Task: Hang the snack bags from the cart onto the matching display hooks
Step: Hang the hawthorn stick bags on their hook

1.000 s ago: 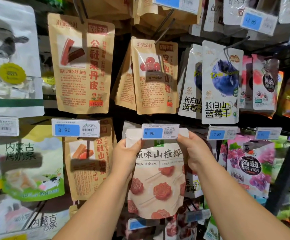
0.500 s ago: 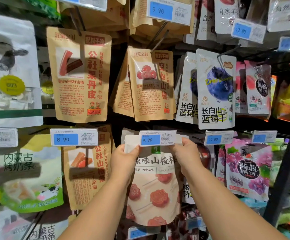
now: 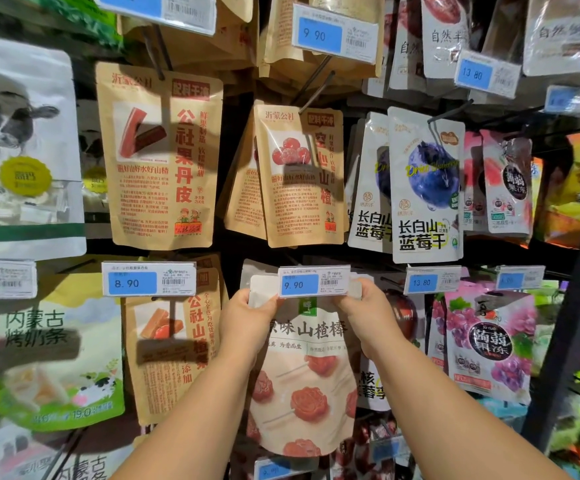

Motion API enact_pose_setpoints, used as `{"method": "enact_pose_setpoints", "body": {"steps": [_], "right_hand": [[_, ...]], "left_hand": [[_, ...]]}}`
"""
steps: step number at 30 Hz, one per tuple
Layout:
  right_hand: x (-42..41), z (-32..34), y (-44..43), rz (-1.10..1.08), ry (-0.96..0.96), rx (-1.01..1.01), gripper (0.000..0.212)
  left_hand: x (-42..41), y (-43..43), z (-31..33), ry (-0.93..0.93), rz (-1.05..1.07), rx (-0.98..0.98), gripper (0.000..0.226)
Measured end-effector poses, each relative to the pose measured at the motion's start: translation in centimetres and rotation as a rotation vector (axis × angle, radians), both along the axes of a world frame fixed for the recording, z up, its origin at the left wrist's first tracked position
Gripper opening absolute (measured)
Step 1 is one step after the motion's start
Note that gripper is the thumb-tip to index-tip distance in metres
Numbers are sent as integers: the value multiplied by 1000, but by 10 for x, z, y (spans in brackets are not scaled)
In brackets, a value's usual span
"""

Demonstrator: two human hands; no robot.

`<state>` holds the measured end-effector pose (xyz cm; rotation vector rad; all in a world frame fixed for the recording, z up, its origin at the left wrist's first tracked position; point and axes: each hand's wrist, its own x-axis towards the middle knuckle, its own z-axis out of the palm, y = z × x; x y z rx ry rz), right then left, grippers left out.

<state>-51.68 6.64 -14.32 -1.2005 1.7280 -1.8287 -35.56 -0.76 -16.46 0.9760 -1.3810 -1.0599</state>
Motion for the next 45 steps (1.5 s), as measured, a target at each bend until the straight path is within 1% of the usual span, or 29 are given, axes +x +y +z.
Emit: {"method": "enact_pose_setpoints", "body": {"steps": [4,6,9,11,12,13,15,17,20,22,24,26,31,35,38,42,45], "right_hand": [[3,0,4,-8,62,6,25],[4,0,5,-15,65,-6,26],[5,-1,6,13,6,-69,28],[4,-1,6,27,-39,-116,27],[4,-1,5,26,-46,-130,25],[4,-2,4,23,-49,-140,24],[4,-3,2,18,-48,-152,24],[4,-3,2,15,-42,-157,25],[4,-3,1,7,-21,-156,25],[6,-4,1,0,-7,-158,27],[6,-4,1,-5,-8,-155,27],[7,-4,2,-8,-12,-158,26],[7,-2,6,-8,1,-151,25],[6,-1,12,20,-8,-158,18],[7,-1,13,22,2,-170,18],[4,1,15,18,8,-178,13],[3,1,17,44,9,-170,10]], "left_hand": [[7,4,5,-68,-38,-107,16],[7,8,5,-96,-22,-148,17],[5,11,7,-213,48,-256,41],[4,15,15,-262,28,-349,58],[3,16,18,-283,16,-384,61],[2,16,22,-327,26,-421,57],[1,13,26,-418,85,-481,42],[0,10,28,-455,74,-487,35],[-5,7,29,-397,-39,-478,30],[-8,11,30,-286,-131,-408,29],[-9,14,32,-186,-172,-330,29],[-10,15,32,-141,-194,-306,31],[-9,14,33,-125,-223,-293,33],[-8,10,30,-167,-195,-248,40],[-9,13,31,-170,-244,-251,32],[-10,17,35,-128,-304,-242,37],[-10,18,34,-93,-293,-242,28]]}}
